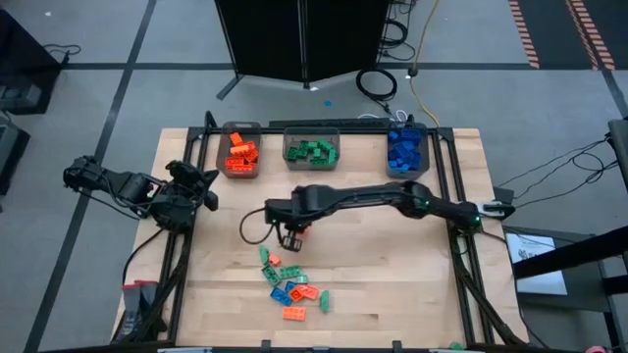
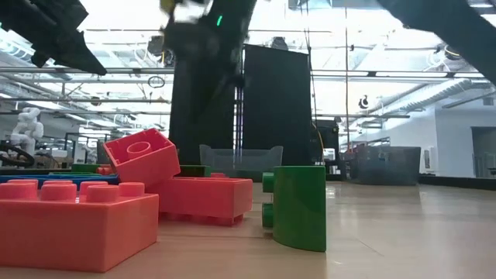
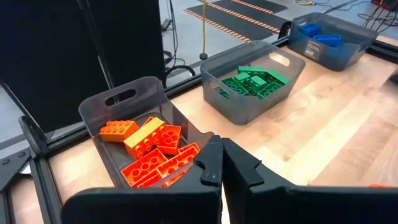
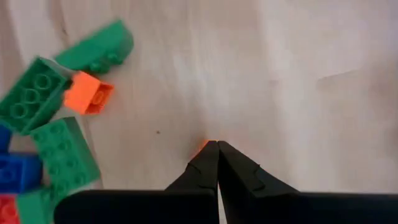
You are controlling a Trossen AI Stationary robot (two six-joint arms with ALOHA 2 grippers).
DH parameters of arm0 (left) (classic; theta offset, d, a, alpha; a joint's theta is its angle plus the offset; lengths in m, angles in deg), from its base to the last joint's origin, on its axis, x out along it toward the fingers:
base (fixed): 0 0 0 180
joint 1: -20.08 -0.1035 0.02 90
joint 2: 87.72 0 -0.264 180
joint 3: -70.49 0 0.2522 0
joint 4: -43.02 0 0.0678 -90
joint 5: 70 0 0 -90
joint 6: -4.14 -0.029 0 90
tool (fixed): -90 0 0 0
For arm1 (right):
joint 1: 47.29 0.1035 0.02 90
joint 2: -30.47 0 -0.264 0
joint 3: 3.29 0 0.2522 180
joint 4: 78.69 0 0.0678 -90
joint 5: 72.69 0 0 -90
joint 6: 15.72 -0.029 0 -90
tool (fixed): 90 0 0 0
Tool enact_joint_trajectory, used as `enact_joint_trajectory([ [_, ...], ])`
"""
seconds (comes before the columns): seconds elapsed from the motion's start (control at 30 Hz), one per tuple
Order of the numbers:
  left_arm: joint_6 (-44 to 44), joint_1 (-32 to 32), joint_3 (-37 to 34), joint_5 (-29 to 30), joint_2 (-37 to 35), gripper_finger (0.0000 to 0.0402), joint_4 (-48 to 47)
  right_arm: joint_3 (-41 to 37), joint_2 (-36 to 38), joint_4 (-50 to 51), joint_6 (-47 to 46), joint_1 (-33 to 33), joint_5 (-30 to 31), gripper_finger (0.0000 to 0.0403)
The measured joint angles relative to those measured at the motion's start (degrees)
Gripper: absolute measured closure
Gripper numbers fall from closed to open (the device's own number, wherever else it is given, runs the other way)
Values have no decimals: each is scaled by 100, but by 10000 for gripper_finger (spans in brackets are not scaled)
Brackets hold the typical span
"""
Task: Sort blocks
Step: Put the orange game piece into the left black bin
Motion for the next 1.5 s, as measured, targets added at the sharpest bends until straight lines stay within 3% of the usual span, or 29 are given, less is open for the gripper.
enact_joint_trajectory([
  [0.27, -3, 0, 0, -22, 0, 401, 1, 1, 1149, 1133, 1706, 181, 224, 402],
  [0.4, -5, 0, 2, -23, 0, 401, 0, 22, 1336, 910, 2796, 184, -248, 379],
  [0.5, -2, 0, 2, -44, 0, 401, 0, -1, 1248, 808, 3227, 80, -572, 333],
  [0.73, 2, 0, 2, -54, 0, 388, 6, 9, 789, 630, 4284, -47, -764, 175],
  [0.87, 32, -1, 2, -92, 0, 381, 6, 5, 390, 373, 4752, -71, -867, 123],
  [1.3, 44, 0, 4, -247, -2, 379, 26, 10, -664, 66, 4948, -101, -1169, 128],
  [1.5, 42, -1, 4, -256, 0, 379, 37, 10, -897, 472, 4683, -271, -1178, 131],
])
